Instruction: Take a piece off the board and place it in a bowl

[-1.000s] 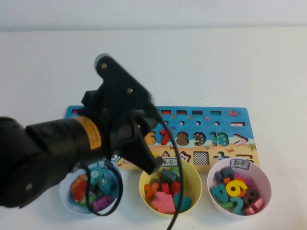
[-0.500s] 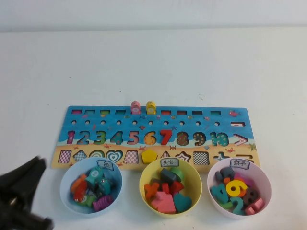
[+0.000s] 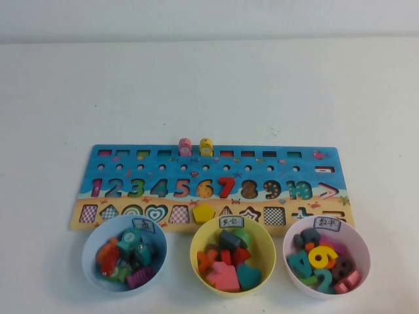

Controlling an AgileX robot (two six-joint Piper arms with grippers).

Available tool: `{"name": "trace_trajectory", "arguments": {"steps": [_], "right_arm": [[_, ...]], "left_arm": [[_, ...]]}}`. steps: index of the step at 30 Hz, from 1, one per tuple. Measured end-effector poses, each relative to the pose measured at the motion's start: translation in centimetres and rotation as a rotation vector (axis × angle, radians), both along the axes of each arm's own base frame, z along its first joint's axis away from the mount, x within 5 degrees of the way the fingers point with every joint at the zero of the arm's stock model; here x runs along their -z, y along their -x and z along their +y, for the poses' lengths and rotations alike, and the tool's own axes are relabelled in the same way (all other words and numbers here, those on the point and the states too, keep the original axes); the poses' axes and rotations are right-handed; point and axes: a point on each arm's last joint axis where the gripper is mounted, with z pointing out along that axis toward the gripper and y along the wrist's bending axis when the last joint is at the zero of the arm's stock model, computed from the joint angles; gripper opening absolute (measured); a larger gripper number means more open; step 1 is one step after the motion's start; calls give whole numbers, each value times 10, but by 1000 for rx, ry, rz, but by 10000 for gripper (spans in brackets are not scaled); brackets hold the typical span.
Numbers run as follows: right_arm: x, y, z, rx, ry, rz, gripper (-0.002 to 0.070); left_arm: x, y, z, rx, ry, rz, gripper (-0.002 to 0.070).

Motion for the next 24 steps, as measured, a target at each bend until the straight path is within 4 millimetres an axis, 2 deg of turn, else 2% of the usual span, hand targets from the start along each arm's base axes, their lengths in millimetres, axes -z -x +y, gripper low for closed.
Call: {"name": "trace_trajectory", "arguments": {"steps": [10,20,24], "right_arm": [[0,0,0,0,0,0,-17],[0,0,0,0,0,0,-17],[0,0,0,0,0,0,-17]], "left_arm": [[17,6,6,-77,-43,171,-2],[17,6,6,-71,-80,175,-2],[17,6,4,-62,-29,179,-2]]}}
